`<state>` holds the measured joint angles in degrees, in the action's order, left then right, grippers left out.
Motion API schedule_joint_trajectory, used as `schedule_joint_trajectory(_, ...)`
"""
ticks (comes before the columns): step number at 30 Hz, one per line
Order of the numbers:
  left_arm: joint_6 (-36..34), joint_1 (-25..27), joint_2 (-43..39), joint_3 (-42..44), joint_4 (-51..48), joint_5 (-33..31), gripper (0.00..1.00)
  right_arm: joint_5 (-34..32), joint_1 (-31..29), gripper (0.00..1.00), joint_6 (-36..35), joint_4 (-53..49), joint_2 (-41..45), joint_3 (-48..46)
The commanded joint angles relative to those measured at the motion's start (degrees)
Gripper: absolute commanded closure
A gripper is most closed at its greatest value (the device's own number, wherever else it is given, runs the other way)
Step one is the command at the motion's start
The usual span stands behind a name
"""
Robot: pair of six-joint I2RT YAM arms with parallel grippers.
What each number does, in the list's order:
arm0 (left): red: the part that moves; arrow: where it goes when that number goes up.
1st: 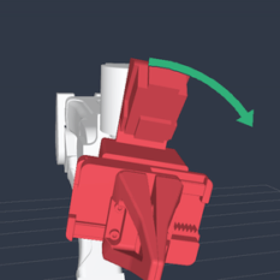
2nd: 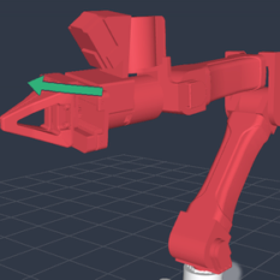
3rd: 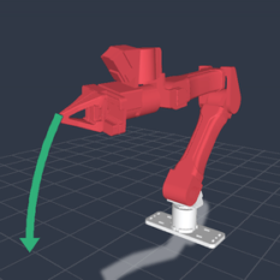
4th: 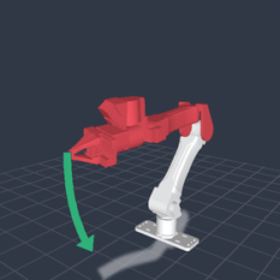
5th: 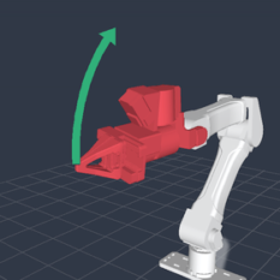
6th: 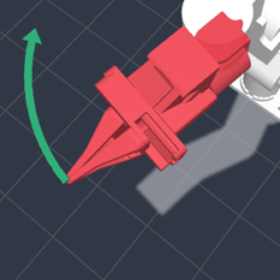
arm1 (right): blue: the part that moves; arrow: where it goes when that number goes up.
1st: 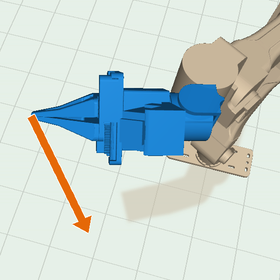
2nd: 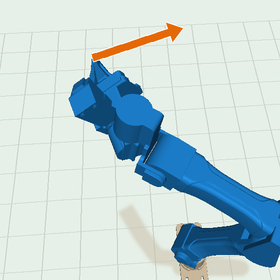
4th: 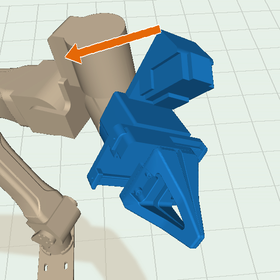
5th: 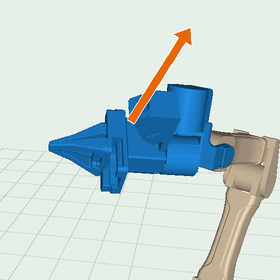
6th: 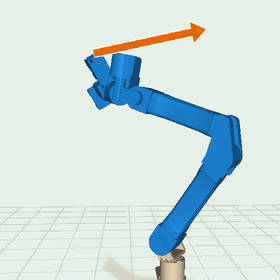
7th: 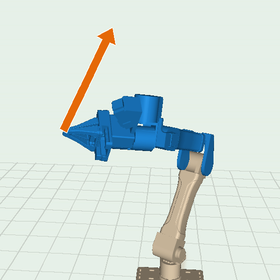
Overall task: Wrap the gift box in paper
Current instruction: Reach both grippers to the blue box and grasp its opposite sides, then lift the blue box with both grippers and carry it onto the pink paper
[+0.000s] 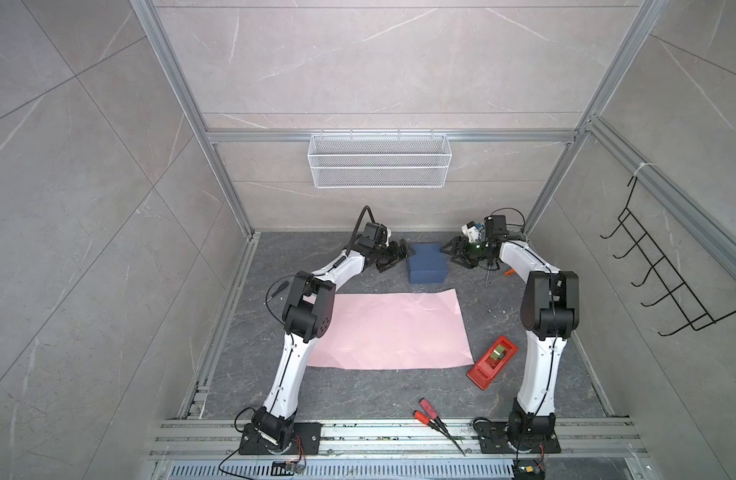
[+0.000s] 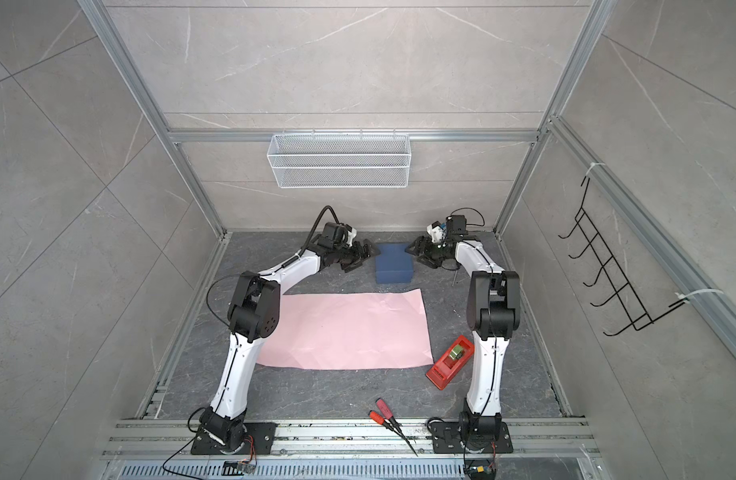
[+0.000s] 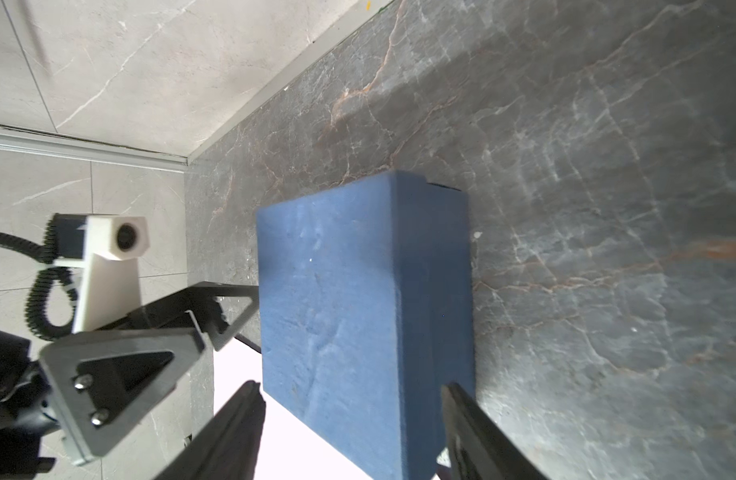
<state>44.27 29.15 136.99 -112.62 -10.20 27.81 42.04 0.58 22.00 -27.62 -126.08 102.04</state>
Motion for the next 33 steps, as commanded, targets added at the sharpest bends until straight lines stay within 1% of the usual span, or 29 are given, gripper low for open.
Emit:
schedule_joint_trajectory(1,2.11,1.39,2.60,-2.80,3.05,1.91,0.02,1.48,0.10,0.30,-1.43,-3.04,-3.54,2.51)
schedule_joint_trajectory(3,2.56,1.53,3.80,-3.48,3.34,1.35,0.05,2.27,-0.12,0.31,-1.34,-3.21,-4.65,3.20)
schedule_joint_trajectory(6,1.92,1.53,4.99,-4.40,3.41,0.94,0.15,2.59,-0.47,0.33,-1.61,-3.60,-5.90,4.12)
schedule_joint_trajectory(9,1.83,1.53,6.09,-4.95,4.27,0.97,0.22,3.11,-0.87,0.34,-1.70,-4.10,-7.50,5.37)
schedule_joint_trajectory(15,1.59,1.86,6.72,-5.07,4.97,1.73,0.28,4.89,-2.70,0.35,-0.99,-4.64,-10.41,8.57)
schedule_joint_trajectory(18,0.89,1.88,6.02,-4.94,5.53,3.02,0.36,5.49,-3.90,0.36,-0.86,-4.42,-10.26,8.60)
schedule_joint_trajectory(21,-0.15,1.90,4.65,-4.95,5.20,3.51,0.42,6.18,-4.89,0.37,-0.51,-4.04,-9.53,8.04)
schedule_joint_trajectory(25,-0.16,1.79,1.33,-3.45,5.00,4.70,0.44,6.56,-6.36,0.38,0.31,-2.89,-6.89,6.21)
schedule_joint_trajectory(30,0.02,1.88,-3.02,1.08,5.67,6.14,0.47,6.05,-7.80,0.39,1.57,-0.43,-1.99,2.38)
schedule_joint_trajectory(31,0.03,1.86,-5.59,2.47,5.69,6.55,0.48,5.91,-7.96,0.39,2.09,0.41,-0.66,1.07)
schedule_joint_trajectory(33,-0.40,1.86,-7.81,4.88,5.78,7.86,0.51,5.60,-8.52,0.39,2.84,1.77,1.27,-1.27)
